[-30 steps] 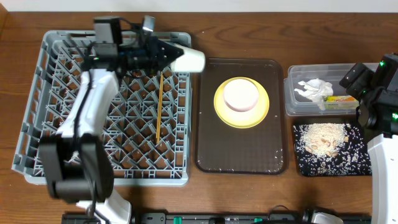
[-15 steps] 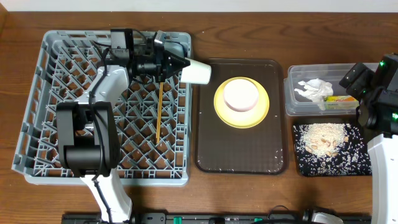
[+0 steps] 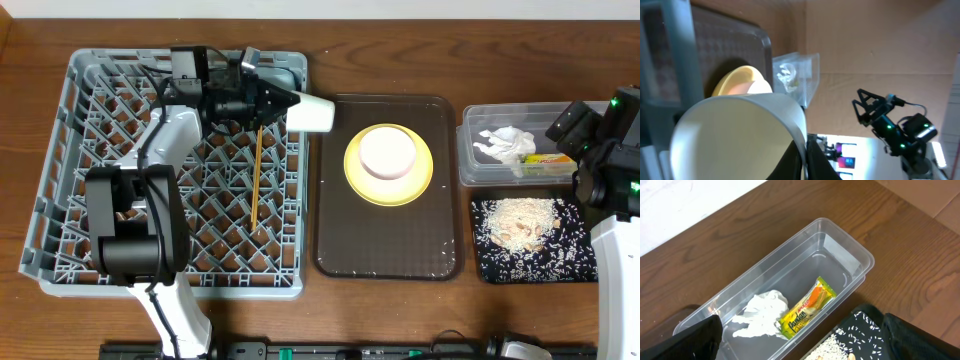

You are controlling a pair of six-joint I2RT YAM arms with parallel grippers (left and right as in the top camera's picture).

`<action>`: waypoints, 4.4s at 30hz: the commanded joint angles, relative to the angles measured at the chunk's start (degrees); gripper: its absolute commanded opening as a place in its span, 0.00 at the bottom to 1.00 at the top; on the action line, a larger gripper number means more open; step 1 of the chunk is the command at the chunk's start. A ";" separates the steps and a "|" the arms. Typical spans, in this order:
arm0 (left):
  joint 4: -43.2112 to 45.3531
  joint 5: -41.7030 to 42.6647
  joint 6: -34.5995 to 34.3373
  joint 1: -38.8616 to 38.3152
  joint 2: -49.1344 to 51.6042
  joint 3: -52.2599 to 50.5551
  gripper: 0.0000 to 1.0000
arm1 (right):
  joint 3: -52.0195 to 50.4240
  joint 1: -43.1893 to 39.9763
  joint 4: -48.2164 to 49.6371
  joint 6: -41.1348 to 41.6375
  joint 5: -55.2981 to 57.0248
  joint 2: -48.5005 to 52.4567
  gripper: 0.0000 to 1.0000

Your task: Sort waste into correct bins and load items into the dishwasher rack

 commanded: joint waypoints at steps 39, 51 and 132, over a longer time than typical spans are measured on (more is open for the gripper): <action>-6.99 -16.44 7.17 6.12 -3.26 -2.16 0.64 | 0.42 -0.26 -0.04 -0.20 0.17 -0.35 0.99; -21.49 -41.81 12.15 6.73 -16.06 -2.16 0.67 | 0.42 -0.26 -0.04 -0.20 0.17 -0.35 0.99; -16.57 -75.25 20.48 -47.08 -9.62 -2.16 0.41 | 0.42 -0.26 -0.04 -0.20 0.17 -0.35 0.99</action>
